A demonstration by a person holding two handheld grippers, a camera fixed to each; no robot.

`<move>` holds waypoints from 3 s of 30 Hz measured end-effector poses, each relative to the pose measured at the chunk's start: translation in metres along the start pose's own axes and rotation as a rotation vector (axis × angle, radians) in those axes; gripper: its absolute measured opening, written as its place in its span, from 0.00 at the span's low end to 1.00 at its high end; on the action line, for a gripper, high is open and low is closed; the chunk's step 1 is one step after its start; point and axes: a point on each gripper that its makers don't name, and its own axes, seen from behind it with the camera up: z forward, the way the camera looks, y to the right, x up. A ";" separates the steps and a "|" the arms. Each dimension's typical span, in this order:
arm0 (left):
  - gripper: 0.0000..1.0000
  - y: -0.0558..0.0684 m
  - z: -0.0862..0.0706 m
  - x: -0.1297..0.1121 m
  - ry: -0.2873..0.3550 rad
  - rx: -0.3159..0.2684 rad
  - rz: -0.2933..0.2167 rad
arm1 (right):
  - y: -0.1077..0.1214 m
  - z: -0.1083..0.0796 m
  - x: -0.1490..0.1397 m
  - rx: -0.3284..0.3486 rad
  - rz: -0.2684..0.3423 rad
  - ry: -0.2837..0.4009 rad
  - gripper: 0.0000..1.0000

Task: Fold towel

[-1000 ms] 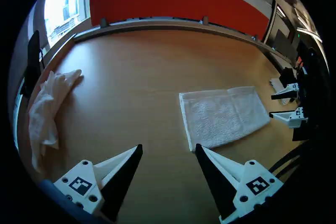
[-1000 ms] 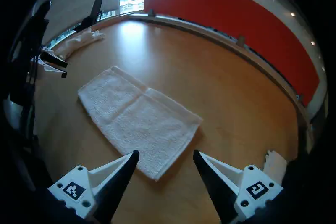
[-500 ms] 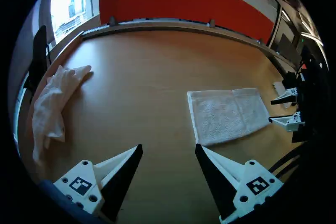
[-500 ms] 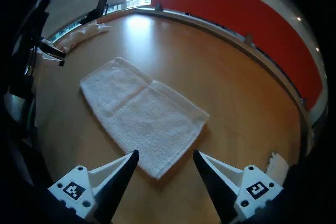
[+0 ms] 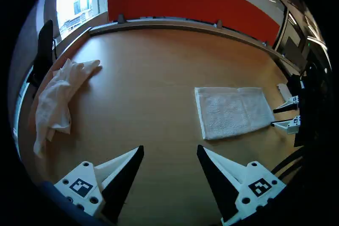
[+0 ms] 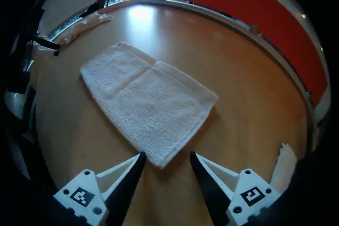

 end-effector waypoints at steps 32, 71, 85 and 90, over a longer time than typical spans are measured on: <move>0.93 -0.005 -0.003 -0.002 0.002 0.006 -0.005 | -0.008 -0.003 -0.011 0.074 -0.033 -0.040 0.25; 0.93 -0.008 0.000 0.016 0.025 0.010 0.010 | 0.022 -0.065 0.067 -0.049 -0.068 0.119 0.05; 0.93 -0.005 -0.001 0.020 0.032 0.006 0.015 | 0.035 -0.099 0.088 -0.089 -0.109 0.162 0.05; 0.93 -0.004 -0.002 0.020 0.034 0.005 0.016 | 0.035 -0.104 0.091 -0.092 -0.124 0.167 0.04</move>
